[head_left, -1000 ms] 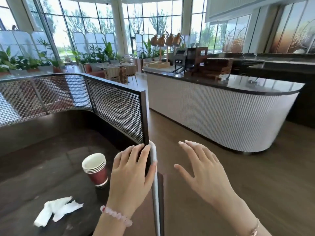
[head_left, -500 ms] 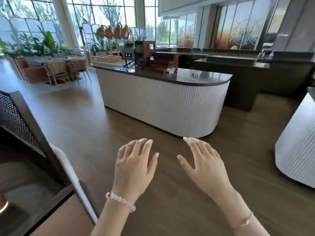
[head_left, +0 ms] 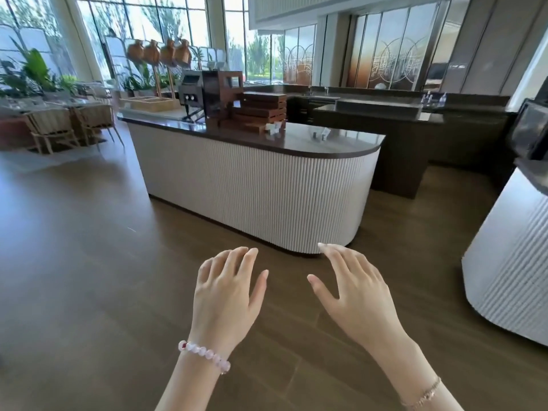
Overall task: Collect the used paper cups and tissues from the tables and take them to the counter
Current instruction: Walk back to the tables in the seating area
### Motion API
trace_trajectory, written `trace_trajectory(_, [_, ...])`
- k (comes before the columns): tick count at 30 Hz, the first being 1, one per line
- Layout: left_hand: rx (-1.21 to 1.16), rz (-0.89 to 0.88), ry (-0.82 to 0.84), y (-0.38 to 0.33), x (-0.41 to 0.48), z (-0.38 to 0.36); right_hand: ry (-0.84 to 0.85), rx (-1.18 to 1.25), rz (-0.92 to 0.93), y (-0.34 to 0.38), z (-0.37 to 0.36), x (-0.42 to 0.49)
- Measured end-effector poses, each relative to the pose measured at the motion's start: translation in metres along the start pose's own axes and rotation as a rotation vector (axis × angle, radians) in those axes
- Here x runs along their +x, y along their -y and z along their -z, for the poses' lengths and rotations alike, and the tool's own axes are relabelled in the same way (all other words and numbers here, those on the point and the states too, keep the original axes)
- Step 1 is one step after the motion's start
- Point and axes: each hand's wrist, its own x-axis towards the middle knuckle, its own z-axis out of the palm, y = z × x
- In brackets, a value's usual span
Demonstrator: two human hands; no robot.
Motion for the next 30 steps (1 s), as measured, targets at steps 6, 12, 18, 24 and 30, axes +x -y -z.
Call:
trace_trajectory(6, [0.025, 0.054, -0.046, 0.055, 0.088, -0.030, 0.020, 0.017, 0.075, 0.010, -0.038, 0.114])
trace_trajectory(12, [0.106, 0.148, -0.069, 0.117, 0.136, -0.043, 0.063, 0.085, 0.179, 0.038, -0.088, 0.199])
trace_trajectory(18, [0.220, 0.286, -0.101, 0.192, 0.170, -0.051, 0.086, 0.151, 0.316, 0.081, -0.145, 0.285])
trace_trajectory(24, [0.345, 0.443, -0.152, 0.274, 0.216, -0.068, 0.126, 0.263, 0.462, 0.137, -0.219, 0.379])
trace_trajectory(30, [0.447, 0.568, -0.134, 0.359, 0.276, -0.079, 0.130, 0.400, 0.559, 0.202, -0.290, 0.486])
